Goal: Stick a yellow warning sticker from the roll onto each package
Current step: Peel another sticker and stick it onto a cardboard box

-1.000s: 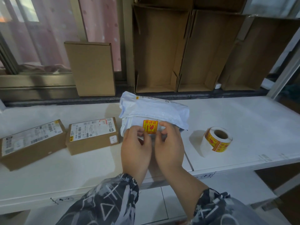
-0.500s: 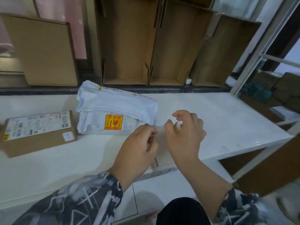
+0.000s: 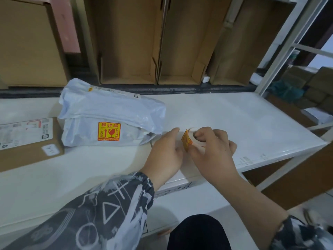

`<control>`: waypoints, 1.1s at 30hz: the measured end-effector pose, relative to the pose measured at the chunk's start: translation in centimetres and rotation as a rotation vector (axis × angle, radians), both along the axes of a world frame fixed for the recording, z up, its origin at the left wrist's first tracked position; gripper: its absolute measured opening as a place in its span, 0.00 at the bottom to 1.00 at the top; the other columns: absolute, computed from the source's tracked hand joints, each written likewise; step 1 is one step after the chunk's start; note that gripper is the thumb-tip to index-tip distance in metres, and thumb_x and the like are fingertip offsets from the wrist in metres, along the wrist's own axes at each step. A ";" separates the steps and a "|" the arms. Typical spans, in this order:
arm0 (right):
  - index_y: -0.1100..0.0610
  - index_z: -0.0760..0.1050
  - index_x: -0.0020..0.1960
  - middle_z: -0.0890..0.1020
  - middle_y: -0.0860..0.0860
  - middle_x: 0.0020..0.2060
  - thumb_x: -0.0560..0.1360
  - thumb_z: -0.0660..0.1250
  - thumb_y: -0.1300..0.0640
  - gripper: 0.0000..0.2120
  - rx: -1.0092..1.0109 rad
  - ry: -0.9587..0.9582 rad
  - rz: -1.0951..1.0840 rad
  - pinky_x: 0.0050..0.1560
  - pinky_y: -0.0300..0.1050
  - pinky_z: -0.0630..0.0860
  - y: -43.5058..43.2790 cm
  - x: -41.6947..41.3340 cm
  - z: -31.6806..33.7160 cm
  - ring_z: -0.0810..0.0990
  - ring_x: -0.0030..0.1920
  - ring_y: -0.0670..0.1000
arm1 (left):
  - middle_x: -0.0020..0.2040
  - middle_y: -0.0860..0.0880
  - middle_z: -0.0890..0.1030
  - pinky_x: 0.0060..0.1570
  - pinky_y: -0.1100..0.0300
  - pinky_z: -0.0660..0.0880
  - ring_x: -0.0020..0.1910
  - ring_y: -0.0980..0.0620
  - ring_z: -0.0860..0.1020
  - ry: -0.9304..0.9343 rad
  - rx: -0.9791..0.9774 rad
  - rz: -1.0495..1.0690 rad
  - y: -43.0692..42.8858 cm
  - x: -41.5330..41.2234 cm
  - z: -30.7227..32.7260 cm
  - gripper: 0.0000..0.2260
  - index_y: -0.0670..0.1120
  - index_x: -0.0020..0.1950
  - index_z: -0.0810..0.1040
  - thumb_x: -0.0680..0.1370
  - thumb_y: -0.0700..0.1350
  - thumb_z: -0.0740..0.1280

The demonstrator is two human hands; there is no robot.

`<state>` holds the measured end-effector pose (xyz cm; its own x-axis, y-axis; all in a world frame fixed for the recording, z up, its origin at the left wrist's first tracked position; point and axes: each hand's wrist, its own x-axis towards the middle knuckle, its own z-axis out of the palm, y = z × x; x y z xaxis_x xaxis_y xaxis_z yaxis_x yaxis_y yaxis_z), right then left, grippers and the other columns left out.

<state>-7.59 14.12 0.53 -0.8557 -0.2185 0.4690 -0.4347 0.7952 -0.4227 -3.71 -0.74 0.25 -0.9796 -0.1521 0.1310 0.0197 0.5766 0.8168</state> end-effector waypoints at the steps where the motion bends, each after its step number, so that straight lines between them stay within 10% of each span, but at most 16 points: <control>1: 0.47 0.75 0.55 0.75 0.30 0.46 0.74 0.74 0.53 0.12 -0.008 -0.017 0.046 0.58 0.45 0.55 0.6 -0.1 0.0 0.71 0.66 0.46 | 0.73 0.49 0.75 0.70 0.60 0.70 0.75 0.49 0.72 -0.020 0.051 -0.014 0.0 -0.3 -0.2 0.25 0.48 0.79 0.68 0.81 0.42 0.64; 8: 0.44 0.77 0.59 0.75 0.25 0.54 0.74 0.76 0.56 0.17 -0.035 -0.064 0.201 0.64 0.47 0.61 2.9 -0.4 0.1 0.72 0.66 0.41 | 0.66 0.59 0.79 0.74 0.53 0.72 0.69 0.59 0.77 0.032 0.209 -0.057 0.3 -0.8 -0.2 0.28 0.57 0.74 0.74 0.73 0.50 0.69; 11: 0.43 0.77 0.59 0.73 0.23 0.57 0.73 0.77 0.56 0.18 -0.043 -0.050 0.222 0.65 0.46 0.60 3.3 -0.6 -0.1 0.73 0.66 0.42 | 0.48 0.67 0.83 0.63 0.60 0.78 0.55 0.59 0.82 0.071 0.234 -0.045 0.5 -0.9 0.0 0.20 0.71 0.51 0.79 0.73 0.43 0.69; 17: 0.44 0.77 0.61 0.75 0.29 0.56 0.74 0.76 0.55 0.17 -0.010 -0.026 0.218 0.64 0.45 0.58 3.5 -1.0 -0.6 0.70 0.68 0.41 | 0.40 0.55 0.86 0.47 0.67 0.80 0.41 0.60 0.85 0.146 0.284 0.036 0.7 -0.8 -0.6 0.13 0.53 0.50 0.81 0.76 0.35 0.70; 33: 0.46 0.77 0.61 0.72 0.25 0.51 0.75 0.76 0.53 0.16 0.031 -0.036 0.205 0.64 0.49 0.58 3.6 -1.0 0.0 0.69 0.68 0.42 | 0.42 0.53 0.84 0.43 0.59 0.77 0.40 0.52 0.82 0.022 0.150 -0.048 -1.9 1.5 -0.5 0.09 0.57 0.45 0.80 0.76 0.41 0.72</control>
<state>-8.61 17.72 0.52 -0.8078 -0.4038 0.4295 -0.5740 0.7047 -0.4170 -2.22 -2.62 -0.24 -0.9834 -0.1249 0.1318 0.0629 0.4465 0.8926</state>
